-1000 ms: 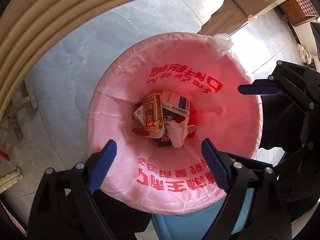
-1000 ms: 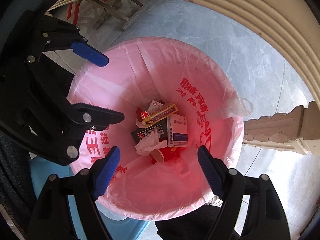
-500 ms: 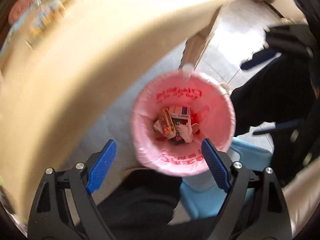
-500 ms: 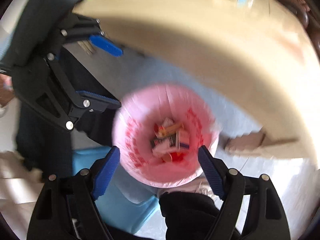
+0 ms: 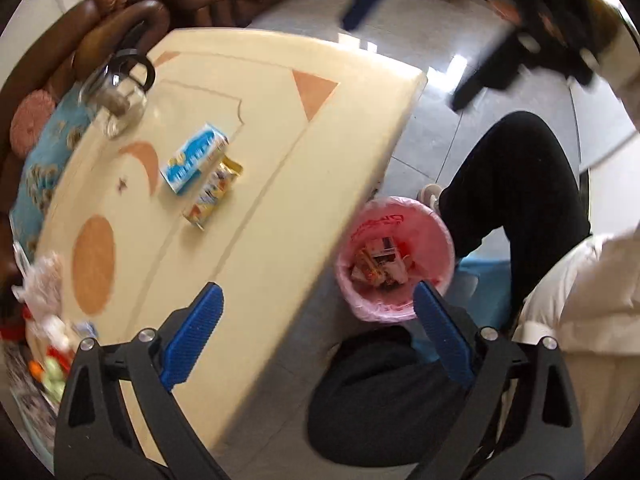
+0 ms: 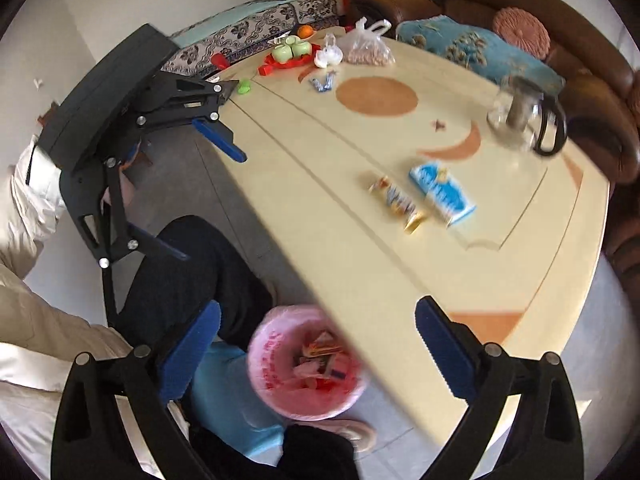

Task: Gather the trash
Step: 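Raise both tools from the bin back over the table, then grasp the yellow snack wrapper with the left tool while the right tool grasps the blue medicine box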

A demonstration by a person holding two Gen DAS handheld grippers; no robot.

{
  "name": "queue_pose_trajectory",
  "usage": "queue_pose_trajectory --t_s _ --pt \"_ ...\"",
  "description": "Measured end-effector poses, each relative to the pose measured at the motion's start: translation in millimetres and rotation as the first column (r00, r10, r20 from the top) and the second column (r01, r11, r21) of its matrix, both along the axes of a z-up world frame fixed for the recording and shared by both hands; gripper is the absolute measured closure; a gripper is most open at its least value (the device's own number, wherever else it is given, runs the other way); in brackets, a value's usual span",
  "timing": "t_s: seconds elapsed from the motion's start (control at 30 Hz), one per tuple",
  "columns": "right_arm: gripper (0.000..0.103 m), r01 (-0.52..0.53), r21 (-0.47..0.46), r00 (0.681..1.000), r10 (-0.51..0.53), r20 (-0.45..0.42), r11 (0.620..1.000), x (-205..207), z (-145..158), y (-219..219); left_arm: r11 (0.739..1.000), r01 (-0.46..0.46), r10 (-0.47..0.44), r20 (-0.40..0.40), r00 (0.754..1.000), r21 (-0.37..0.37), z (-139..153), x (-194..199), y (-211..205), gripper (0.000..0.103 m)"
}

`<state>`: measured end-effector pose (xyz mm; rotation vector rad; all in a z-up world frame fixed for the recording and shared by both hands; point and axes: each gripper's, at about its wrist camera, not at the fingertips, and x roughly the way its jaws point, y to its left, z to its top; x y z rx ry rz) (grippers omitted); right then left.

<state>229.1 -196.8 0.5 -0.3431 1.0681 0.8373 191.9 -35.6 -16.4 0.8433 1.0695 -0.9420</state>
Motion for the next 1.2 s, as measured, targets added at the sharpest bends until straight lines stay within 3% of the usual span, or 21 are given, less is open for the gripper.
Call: queue_pose_trajectory --t_s 0.17,0.33,0.83,1.2 --pt "0.007 -0.040 -0.029 0.997 0.041 0.061 0.999 34.7 23.1 7.2 0.996 0.056 -0.056 -0.002 0.998 0.063 3.4 23.3 -8.0 0.010" --pt "0.007 -0.061 -0.024 0.995 0.063 0.073 0.998 72.4 30.6 8.4 0.993 0.098 -0.095 -0.041 0.995 0.061 -7.8 49.7 -18.0 0.010" --pt "0.007 -0.068 -0.082 0.997 0.065 -0.041 0.994 162.0 -29.1 8.7 0.991 0.109 -0.097 -0.140 0.985 0.083 -58.1 127.0 -47.6 0.010" --pt "0.007 -0.097 -0.121 0.988 0.082 -0.128 0.988 204.7 -79.2 19.5 0.989 0.121 -0.102 -0.208 0.973 0.083 -93.1 156.9 -56.0 0.010"
